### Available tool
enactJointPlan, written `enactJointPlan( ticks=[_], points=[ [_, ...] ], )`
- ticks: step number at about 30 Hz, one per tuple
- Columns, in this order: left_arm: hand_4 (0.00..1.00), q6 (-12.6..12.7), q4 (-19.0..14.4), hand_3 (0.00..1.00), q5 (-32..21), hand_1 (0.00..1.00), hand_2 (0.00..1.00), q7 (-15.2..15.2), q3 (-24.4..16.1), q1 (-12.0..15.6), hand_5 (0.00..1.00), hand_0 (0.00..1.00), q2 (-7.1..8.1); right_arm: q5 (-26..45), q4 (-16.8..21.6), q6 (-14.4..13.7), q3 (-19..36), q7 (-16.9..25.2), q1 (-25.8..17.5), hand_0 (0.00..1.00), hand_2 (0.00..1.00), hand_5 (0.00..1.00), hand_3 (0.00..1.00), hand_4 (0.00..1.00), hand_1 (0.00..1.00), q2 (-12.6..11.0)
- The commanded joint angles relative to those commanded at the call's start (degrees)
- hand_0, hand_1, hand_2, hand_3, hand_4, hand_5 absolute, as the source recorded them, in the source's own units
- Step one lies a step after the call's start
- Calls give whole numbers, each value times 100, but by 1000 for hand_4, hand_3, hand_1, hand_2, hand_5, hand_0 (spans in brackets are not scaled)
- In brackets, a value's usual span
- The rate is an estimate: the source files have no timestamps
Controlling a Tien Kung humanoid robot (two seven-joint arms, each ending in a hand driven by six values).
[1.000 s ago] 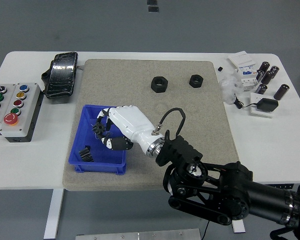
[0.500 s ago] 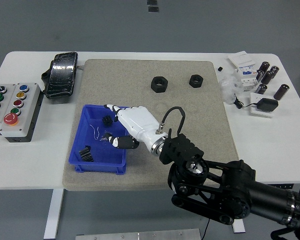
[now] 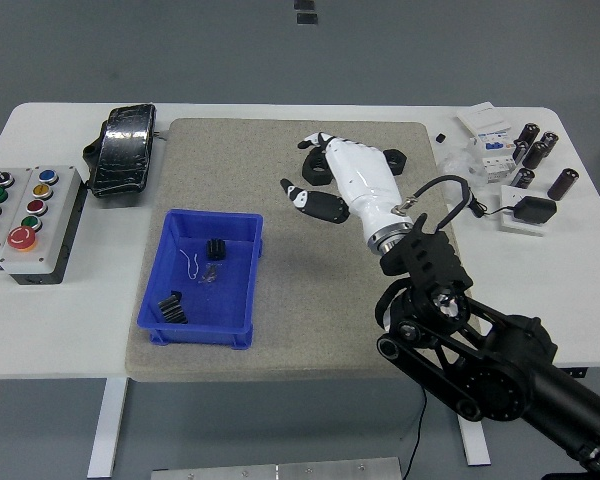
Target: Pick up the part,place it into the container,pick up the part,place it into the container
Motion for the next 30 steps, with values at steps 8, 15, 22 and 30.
enactJointPlan(
  ticks=[8,15,22,30],
  points=[
    [661,20,0,625,25,599,561,-28,-35,1,438,660,11,1764,-978,-94,1353,1733,-624,550,673,433,677,726,637,-101],
    [658,26,0,625,26,600,562,-57,-47,-24,438,660,5,3311,-507,866,1677,3277,-1351,605,667,489,674,773,642,-296],
    [659,59,0,625,-37,598,562,-91,-13,39,439,660,19,4846,369,417,1938,4412,-2208,621,655,474,664,766,644,-537],
    [658,43,0,625,-227,598,562,-178,213,32,438,660,14,6182,46,-121,1916,5026,-2264,617,648,476,657,767,641,-334]
  ],
)
